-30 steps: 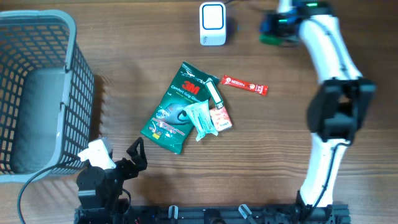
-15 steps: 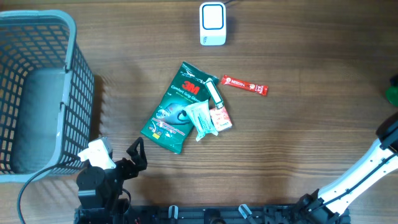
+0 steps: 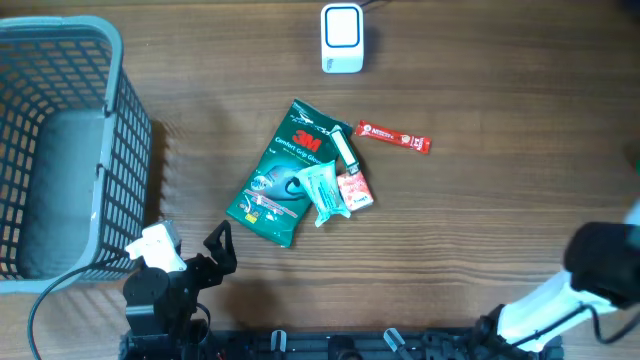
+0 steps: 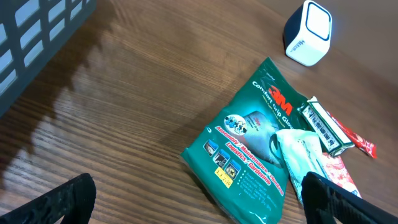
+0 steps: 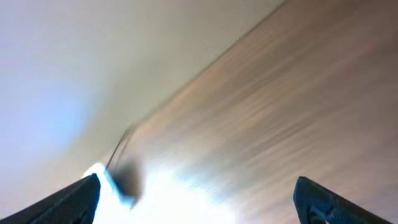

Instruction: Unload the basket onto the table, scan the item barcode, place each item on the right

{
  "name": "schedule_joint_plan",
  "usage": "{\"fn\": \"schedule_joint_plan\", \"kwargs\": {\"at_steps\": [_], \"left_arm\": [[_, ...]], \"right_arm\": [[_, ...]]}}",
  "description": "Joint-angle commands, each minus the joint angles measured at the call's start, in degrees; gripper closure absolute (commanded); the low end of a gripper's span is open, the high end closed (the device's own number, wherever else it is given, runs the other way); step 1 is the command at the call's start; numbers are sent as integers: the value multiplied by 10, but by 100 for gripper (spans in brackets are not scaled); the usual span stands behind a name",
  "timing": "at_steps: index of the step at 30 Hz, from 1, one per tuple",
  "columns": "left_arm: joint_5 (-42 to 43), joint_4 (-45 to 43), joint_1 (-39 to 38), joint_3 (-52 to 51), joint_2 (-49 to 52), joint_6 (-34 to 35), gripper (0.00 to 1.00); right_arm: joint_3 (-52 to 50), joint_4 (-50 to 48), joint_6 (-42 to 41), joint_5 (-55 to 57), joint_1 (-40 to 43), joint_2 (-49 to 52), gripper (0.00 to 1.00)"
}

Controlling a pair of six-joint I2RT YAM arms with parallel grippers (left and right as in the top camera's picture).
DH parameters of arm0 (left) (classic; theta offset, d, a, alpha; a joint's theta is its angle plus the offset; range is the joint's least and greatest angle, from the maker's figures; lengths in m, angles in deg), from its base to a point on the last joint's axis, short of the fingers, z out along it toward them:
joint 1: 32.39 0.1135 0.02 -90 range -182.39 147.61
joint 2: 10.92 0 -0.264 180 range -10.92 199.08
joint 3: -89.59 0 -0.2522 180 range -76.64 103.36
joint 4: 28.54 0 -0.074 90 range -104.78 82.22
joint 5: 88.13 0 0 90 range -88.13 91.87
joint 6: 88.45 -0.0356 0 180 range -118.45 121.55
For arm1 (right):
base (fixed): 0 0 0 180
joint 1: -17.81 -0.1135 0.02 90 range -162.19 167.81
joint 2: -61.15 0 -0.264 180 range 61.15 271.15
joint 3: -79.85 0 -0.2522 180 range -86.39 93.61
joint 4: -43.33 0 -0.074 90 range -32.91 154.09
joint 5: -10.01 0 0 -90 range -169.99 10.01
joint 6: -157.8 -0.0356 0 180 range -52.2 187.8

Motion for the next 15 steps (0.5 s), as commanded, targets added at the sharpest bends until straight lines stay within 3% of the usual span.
{"fn": "schedule_joint_plan", "kwargs": {"at_steps": [1,4,8,15], "left_arm": [[6,-1,-3,-2,-4,5,0],[6,-1,-3,-2,-4,5,0],[6,-1,-3,-2,-4,5,0],[6,-1,-3,-2,-4,5,0]], "right_arm": [[-37,39,78,-48,-162,34,0],[-89,55,114,149,-364,69,1],[-139,50,115,245,-503,128,0],[-146,46,127,248,-553,205,11]]}}
